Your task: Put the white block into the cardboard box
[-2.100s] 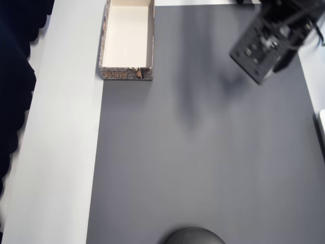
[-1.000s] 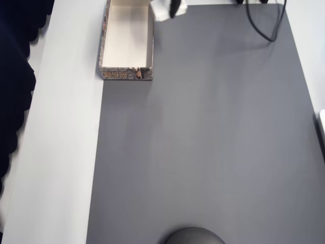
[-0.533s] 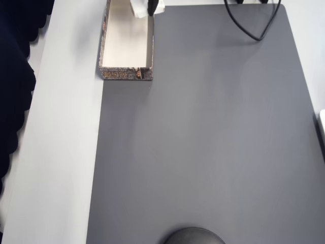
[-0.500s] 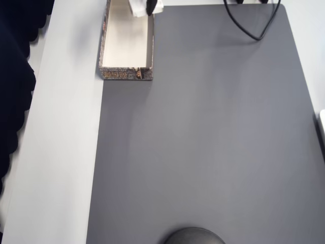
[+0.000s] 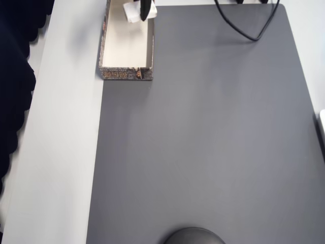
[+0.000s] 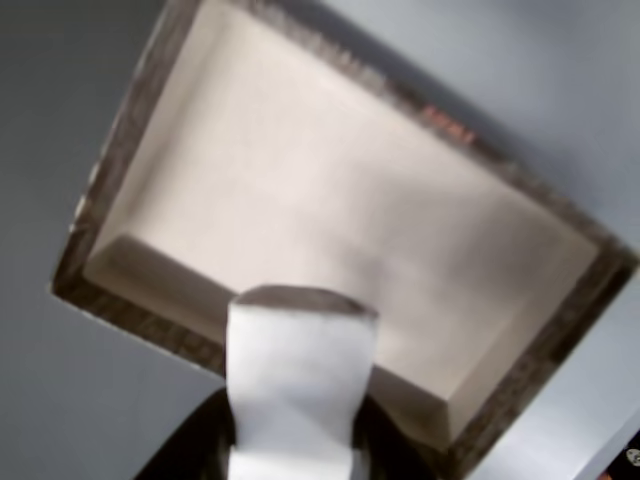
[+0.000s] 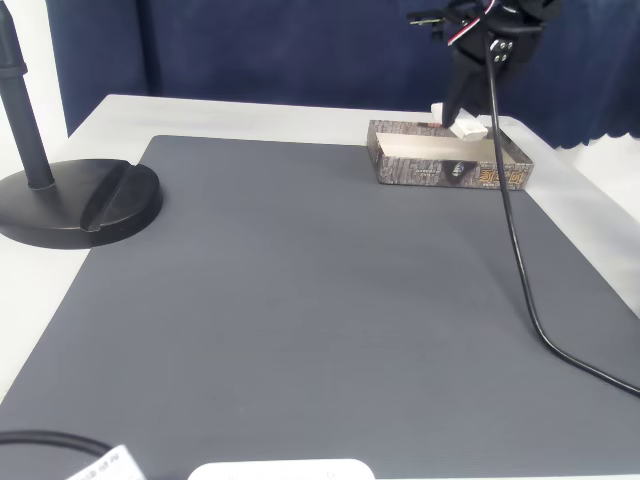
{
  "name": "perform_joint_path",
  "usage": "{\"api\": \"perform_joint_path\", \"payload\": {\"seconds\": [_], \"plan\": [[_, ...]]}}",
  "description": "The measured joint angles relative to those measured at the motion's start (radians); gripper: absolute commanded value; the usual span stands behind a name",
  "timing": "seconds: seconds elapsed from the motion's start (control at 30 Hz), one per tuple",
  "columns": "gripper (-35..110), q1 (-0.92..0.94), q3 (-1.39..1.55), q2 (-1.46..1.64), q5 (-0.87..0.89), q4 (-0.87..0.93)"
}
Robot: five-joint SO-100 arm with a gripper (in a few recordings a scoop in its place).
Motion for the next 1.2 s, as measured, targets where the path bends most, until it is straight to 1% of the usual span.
{"api": "perform_joint_path", "payload": {"seconds": [0.47,0.7,0.8,1.2], "plan": [[-2,0.014,-0.265,-0.170,0.035,0.086],[-2,0.014,-0.334,-0.225,0.040,0.097],[-2,0.014,-0.341,-0.238,0.097,0.097],[-2,0.014,-0.341,-0.241,0.462,0.097]]}}
